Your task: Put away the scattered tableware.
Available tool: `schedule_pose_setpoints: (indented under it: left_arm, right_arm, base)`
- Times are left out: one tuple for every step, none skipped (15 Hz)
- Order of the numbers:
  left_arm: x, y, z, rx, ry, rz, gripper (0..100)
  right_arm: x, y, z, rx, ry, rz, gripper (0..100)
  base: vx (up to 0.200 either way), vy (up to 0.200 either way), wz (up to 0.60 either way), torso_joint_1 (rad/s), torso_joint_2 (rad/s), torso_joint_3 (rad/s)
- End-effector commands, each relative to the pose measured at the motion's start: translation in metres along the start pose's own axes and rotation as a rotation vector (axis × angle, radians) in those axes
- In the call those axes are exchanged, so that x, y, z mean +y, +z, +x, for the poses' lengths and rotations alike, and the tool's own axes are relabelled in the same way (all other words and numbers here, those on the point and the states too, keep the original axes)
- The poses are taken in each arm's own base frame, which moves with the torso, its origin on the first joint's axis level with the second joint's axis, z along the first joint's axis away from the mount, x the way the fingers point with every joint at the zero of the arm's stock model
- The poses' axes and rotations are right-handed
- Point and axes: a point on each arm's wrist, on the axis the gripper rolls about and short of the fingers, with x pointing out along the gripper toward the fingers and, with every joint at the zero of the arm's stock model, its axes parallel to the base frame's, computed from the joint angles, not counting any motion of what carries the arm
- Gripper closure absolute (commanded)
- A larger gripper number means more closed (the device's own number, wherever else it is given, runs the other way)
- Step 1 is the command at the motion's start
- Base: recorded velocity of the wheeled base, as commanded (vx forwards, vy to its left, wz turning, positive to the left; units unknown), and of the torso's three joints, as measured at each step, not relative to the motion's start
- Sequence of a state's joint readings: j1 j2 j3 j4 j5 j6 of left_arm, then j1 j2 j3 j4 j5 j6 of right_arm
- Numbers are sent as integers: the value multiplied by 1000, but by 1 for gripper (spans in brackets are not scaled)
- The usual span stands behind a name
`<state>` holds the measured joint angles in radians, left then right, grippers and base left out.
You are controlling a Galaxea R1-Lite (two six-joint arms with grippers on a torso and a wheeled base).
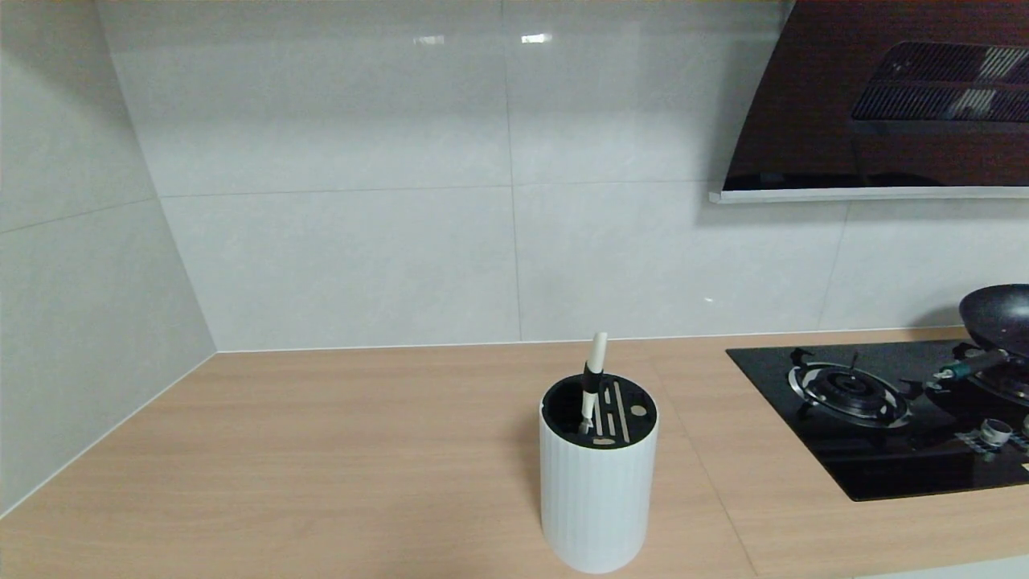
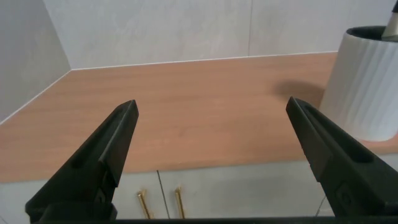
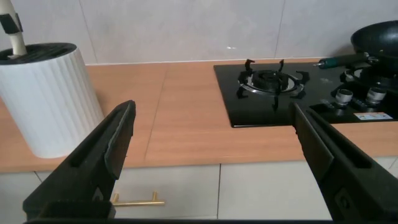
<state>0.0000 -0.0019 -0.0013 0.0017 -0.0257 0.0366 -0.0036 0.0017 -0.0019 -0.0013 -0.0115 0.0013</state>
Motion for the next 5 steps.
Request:
schedule_pose_setpoints:
  left_arm:
    - [0,0,0,3,0,0,0]
    - [0,0,0,3,-4,14,0]
    - [0,0,0,3,-2,19,0]
    - [0,0,0,3,-2,14,0]
    - [0,0,0,3,-2,12,0]
  right_arm:
    - [0,-1,0,9,0,0,0]
    - [0,-1,0,9,3,-1,0]
    - [0,-1,0,9,4,-3,0]
    - [0,-1,0,9,6,-3,0]
    - [0,-1,0,9,4,-1,0]
  base:
    - [0,0,0,0,0,0]
    - [0,0,0,0,0,0]
    - [0,0,0,0,0,0]
    - [0,0,0,0,0,0]
    - [0,0,0,0,0,0]
